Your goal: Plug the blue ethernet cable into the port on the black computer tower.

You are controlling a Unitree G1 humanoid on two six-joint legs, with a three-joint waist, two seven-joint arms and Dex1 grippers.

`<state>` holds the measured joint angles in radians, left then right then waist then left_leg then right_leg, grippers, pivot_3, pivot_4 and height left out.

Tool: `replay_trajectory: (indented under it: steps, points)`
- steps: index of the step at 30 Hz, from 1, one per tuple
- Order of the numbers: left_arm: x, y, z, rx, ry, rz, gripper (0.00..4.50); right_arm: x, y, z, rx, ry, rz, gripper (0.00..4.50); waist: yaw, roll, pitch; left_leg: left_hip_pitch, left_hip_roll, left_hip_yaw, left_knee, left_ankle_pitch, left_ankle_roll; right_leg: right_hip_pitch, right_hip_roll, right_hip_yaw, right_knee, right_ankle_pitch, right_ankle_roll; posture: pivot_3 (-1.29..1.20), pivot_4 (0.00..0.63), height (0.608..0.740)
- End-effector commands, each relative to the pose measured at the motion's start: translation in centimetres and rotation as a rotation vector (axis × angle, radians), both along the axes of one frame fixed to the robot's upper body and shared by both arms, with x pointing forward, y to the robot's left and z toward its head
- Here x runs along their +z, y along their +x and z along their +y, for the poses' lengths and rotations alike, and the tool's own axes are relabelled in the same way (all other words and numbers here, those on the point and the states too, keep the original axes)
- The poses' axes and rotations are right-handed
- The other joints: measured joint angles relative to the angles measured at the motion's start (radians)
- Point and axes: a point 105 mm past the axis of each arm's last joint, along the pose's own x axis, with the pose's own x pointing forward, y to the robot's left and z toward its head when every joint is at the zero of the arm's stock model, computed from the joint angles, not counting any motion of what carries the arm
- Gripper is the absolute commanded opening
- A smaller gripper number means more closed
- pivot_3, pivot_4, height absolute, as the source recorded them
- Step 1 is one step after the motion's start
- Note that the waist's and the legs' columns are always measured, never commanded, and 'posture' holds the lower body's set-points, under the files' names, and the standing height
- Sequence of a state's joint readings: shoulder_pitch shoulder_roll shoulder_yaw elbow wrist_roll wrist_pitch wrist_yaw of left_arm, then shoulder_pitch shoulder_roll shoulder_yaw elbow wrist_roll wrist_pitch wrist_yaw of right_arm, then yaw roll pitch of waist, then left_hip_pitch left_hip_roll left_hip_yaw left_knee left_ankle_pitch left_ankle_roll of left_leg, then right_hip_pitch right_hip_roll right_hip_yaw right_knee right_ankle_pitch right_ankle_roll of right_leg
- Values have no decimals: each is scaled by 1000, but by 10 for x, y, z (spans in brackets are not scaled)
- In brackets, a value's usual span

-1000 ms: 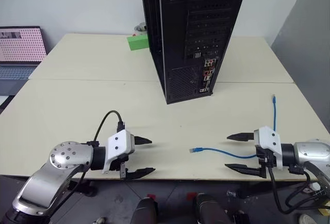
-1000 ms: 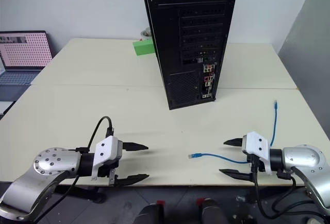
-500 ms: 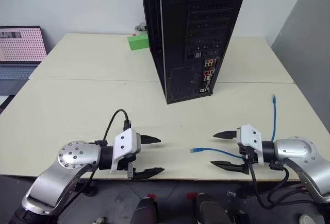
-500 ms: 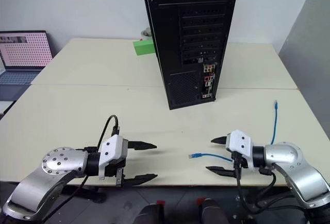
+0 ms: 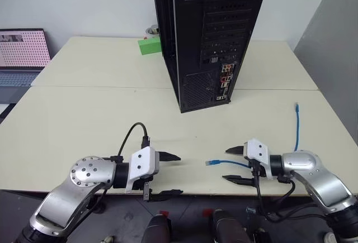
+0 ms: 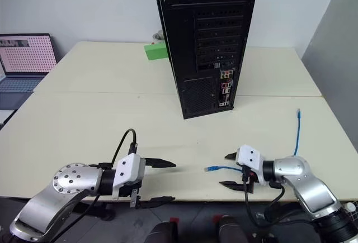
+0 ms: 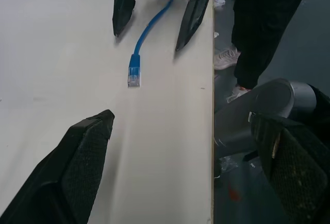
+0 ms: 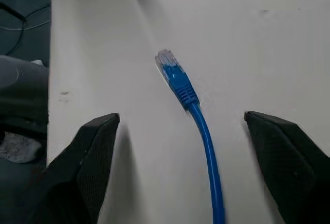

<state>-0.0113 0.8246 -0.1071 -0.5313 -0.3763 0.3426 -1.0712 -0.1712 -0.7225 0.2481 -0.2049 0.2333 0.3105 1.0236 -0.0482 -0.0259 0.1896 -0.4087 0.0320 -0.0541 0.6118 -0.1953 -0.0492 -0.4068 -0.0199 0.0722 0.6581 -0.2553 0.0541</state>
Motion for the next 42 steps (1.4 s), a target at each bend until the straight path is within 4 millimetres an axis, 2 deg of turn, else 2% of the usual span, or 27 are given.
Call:
replay_trajectory:
  steps: [1, 4, 5, 8, 14, 18, 26, 33, 36, 42]
  points:
    - [3, 2, -2, -5, -7, -34, 4500, 5, 4, 0, 1, 6, -10, 3167, 0, 0, 0, 0, 0, 0, 0, 0, 0, 0, 0, 0, 0, 0, 0, 0, 150, 740]
    - [3, 3, -3, 1, -7, -40, 4500, 5, 9, -2, -21, 11, 5, 2318, 1, 0, 0, 0, 0, 0, 0, 0, 0, 0, 0, 0, 0, 0, 0, 0, 150, 740]
    - [3, 4, -3, 2, -6, -42, 4500, 4, 10, -2, -24, 11, 6, 2223, 0, 0, 0, 0, 0, 0, 0, 0, 0, 0, 0, 0, 0, 0, 0, 0, 150, 740]
    - [3, 7, -5, 5, -8, -49, 4500, 0, 11, -3, -19, -21, 1, 1364, 0, 0, 0, 0, 0, 0, 0, 0, 0, 0, 0, 0, 0, 0, 0, 0, 150, 740]
    - [4, 17, -6, 32, -16, -57, 4500, 4, 13, 0, -13, 0, -14, 62, 0, 0, 0, 0, 0, 0, 0, 0, 0, 0, 0, 0, 0, 0, 0, 0, 150, 740]
    - [5, 26, -9, 44, -37, -47, 4500, 16, 9, 8, 22, 30, -32, 25, 1, 0, 0, 0, 0, 0, 0, 0, 0, 0, 0, 0, 1, 0, 0, 0, 150, 740]
    - [1, 42, -24, -3, -47, -61, 4500, 47, -2, 37, 123, 85, -41, 25, -1, 0, 0, 0, 0, -1, 1, 0, 0, 0, 1, 0, 2, 1, 1, 0, 150, 740]
    - [-5, 45, -31, -50, -44, -68, 4500, 52, -2, 42, 134, 81, -43, 25, 1, 0, 0, 0, 0, -1, 1, 0, 0, 0, 1, 0, 1, 3, 6, 0, 150, 740]
    - [-4, 47, -31, -57, -55, -69, 4057, 51, -3, 43, 138, 76, -44, 0, 1, 0, 0, 0, 0, -1, 1, 0, 0, 0, 1, 0, 2, 3, 6, 0, 150, 740]
    - [-2, 51, -31, -63, -63, -72, 2851, 49, -3, 43, 143, 64, -43, 0, 1, 0, 0, 0, 0, -1, 1, 0, 0, 0, 1, 0, 2, 3, 6, 0, 150, 740]
